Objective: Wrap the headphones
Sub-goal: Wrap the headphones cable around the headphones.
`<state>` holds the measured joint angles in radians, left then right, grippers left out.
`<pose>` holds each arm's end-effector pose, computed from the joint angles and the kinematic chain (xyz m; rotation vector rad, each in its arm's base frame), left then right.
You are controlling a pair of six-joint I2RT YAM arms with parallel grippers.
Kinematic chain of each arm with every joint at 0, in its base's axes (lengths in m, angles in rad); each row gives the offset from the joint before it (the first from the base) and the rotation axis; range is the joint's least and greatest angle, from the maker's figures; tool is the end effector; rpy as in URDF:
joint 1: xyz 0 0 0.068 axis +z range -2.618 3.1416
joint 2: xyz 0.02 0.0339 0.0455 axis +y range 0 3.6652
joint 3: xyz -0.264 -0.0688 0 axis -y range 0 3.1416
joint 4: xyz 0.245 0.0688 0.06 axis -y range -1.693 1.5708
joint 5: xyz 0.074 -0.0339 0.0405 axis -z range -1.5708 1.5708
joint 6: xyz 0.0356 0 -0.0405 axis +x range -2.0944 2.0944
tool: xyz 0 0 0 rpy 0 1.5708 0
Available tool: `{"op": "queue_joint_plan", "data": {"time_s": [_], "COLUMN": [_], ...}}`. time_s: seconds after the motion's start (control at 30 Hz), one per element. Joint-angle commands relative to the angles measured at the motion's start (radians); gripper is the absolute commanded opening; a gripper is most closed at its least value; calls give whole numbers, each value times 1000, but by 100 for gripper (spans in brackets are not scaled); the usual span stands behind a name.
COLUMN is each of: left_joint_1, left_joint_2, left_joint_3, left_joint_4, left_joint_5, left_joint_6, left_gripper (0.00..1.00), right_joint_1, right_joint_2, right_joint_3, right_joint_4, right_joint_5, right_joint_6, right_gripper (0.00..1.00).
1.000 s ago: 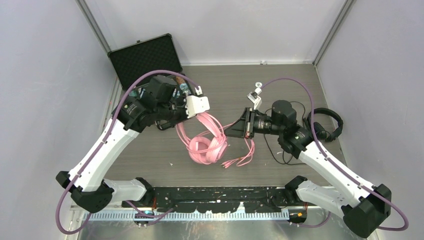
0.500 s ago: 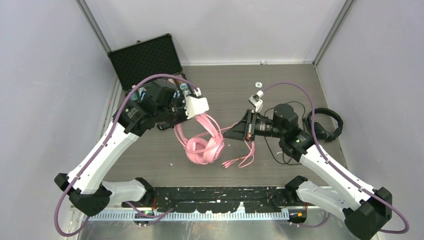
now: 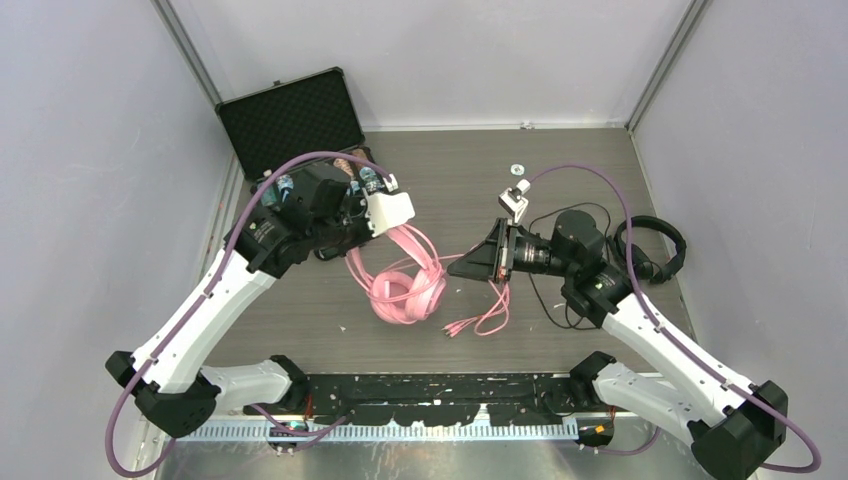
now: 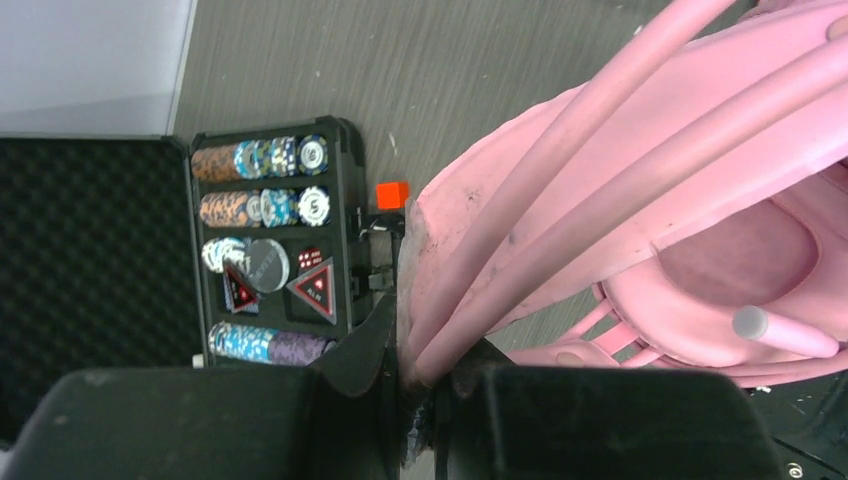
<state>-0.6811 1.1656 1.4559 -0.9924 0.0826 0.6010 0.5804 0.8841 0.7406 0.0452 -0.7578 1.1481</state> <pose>0.1668 -0.1390 0.4130 1.3944 1.7959 -0.1361 0.1564 0.1318 0.3322 -0.1279 2.0457 1.8273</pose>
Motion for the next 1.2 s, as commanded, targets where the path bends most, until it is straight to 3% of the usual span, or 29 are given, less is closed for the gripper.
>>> {"op": "queue_joint_plan", "data": {"time_s": [0.0,0.37,0.67,0.87,1.17], "left_joint_1": [13,14,14,14,15], "left_joint_2": [-12,5,7,-9,-68], "left_joint_3": [-11,5,24,41,52], "left_joint_4": [-38,-8,0,9,50], "left_joint_5": [-174,-257,-371,-492,-521], "left_joint_6": [-5,-96,-263,-411,-578], "left_gripper": [0,0,0,0,0], "right_joint_1": [-9,26,190,206,217], "right_joint_2": [-7,15,98,125,165], "right_joint_3": [-5,-12,14,33,69], "right_joint_4": [255,311,329,315,272], "right_joint_5": [-78,-67,9,39,86], "right_joint_6": [103,128,60,13,-75], "right_gripper": [13,13,18,23,26]}}
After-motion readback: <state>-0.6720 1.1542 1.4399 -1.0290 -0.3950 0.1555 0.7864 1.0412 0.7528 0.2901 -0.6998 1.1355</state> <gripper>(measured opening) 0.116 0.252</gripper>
